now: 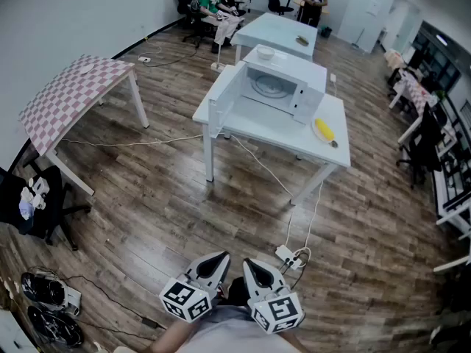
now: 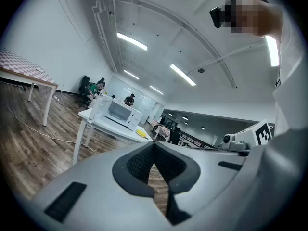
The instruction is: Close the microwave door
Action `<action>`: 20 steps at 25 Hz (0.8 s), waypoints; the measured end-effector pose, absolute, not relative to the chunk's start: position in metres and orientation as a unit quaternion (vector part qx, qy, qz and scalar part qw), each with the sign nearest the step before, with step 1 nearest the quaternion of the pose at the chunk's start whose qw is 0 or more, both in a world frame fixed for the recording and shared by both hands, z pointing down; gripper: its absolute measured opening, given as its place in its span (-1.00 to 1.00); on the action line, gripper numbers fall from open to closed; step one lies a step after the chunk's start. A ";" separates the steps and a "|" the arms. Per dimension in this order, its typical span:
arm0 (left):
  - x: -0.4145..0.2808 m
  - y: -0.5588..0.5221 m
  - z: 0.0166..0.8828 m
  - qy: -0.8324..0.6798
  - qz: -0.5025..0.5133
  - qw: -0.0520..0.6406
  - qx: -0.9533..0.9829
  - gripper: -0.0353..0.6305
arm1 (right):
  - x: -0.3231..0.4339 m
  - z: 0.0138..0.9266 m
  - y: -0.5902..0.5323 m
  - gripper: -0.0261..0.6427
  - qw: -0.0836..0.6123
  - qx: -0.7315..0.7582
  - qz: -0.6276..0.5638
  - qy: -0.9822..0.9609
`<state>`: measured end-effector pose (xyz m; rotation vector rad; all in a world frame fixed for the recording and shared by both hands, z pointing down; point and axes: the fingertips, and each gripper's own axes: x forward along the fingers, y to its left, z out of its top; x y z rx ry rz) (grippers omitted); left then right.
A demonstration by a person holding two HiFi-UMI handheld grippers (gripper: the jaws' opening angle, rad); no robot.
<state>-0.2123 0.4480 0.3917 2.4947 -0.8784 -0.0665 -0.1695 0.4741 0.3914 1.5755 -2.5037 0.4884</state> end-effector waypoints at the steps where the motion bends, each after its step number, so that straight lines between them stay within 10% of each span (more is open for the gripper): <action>1: -0.212 0.448 0.391 -0.322 -0.025 0.245 0.914 -0.85 | -0.169 0.391 0.474 -0.86 0.071 0.523 0.162 -0.834; 20: -0.219 0.444 0.391 -0.328 -0.021 0.240 0.913 -0.85 | -0.180 0.387 0.476 -0.85 0.052 0.528 0.171 -0.830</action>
